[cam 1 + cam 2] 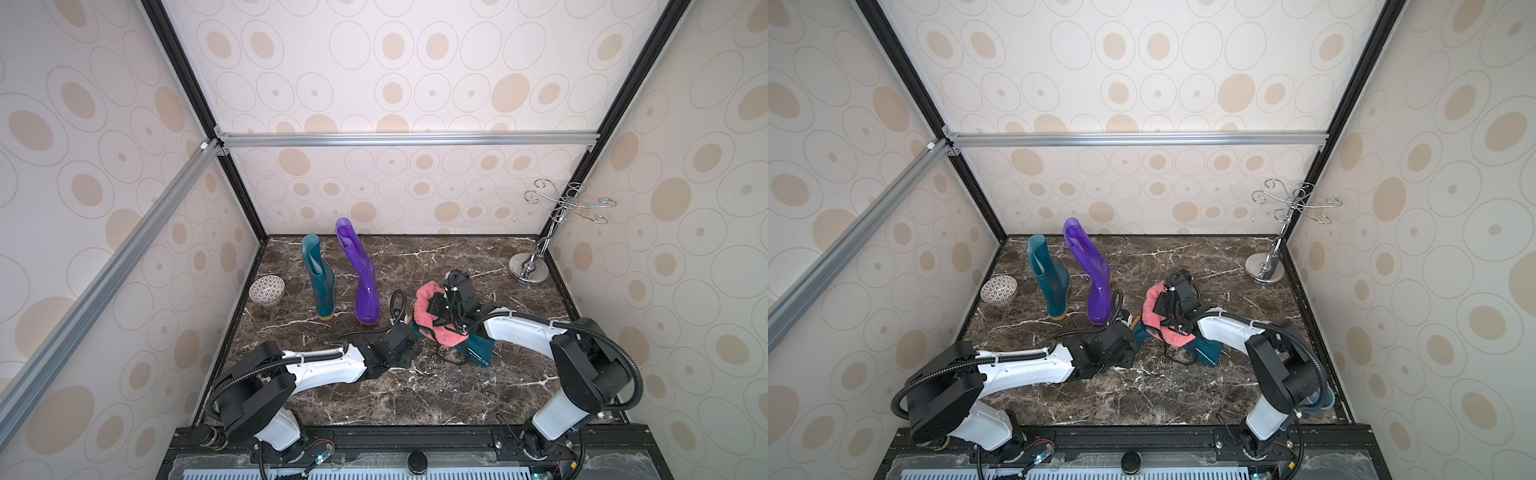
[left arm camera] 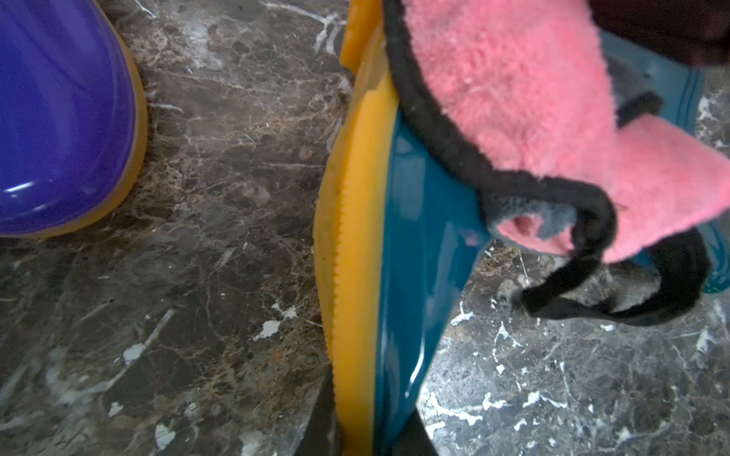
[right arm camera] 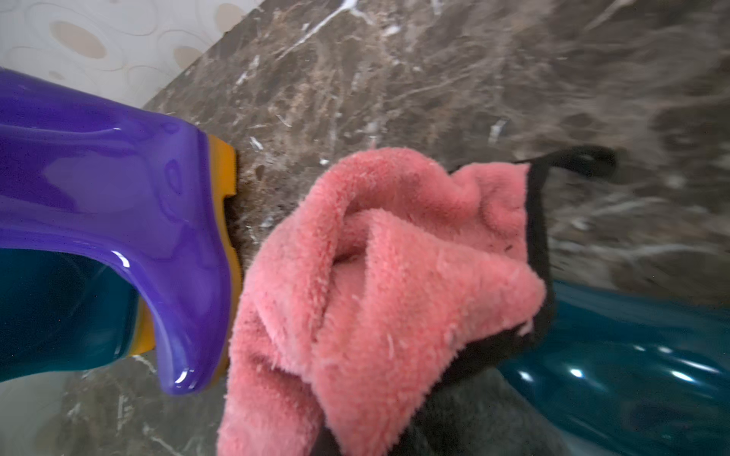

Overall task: Wipe the rubber boots with a cloth
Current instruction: Wipe the dirt off the rubber boot.

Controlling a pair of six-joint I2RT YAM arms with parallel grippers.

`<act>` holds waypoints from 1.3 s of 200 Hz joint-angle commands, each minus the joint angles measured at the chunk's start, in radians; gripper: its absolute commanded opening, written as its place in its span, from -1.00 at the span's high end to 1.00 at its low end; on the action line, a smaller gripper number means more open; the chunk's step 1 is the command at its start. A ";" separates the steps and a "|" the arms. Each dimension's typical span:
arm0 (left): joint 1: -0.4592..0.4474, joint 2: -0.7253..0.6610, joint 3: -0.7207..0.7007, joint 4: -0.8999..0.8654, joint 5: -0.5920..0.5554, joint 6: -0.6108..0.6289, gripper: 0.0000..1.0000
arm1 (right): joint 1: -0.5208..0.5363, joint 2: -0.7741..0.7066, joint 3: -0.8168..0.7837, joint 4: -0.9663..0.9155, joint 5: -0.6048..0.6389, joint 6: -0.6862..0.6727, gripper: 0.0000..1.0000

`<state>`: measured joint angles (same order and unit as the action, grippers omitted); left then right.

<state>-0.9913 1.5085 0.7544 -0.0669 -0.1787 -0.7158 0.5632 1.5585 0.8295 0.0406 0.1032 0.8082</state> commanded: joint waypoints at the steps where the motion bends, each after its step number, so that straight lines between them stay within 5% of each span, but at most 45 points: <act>1: -0.015 -0.021 0.001 0.023 0.039 -0.013 1.00 | -0.002 -0.087 -0.080 -0.208 0.194 0.060 1.00; 45: -0.015 -0.028 -0.001 0.030 0.035 -0.020 1.00 | -0.116 -0.189 -0.166 -0.413 0.145 0.043 1.00; 85: -0.013 -0.034 -0.003 0.032 0.036 -0.014 1.00 | -0.123 -0.444 -0.223 -0.572 0.246 0.023 1.00; 126: -0.014 -0.033 -0.003 0.041 0.042 -0.012 1.00 | -0.133 -0.612 -0.267 -0.546 0.203 -0.027 1.00; 190: -0.013 -0.020 -0.011 0.061 0.056 -0.013 1.00 | -0.124 -0.263 -0.222 -0.112 -0.127 -0.029 1.00; 260: -0.014 -0.021 -0.024 0.071 0.060 -0.020 1.00 | -0.005 0.051 0.098 0.093 -0.251 0.015 1.00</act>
<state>-0.9920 1.5013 0.7349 -0.0399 -0.1696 -0.7185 0.5457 1.5291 0.8398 0.0162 -0.0513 0.7578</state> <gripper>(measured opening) 0.146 0.057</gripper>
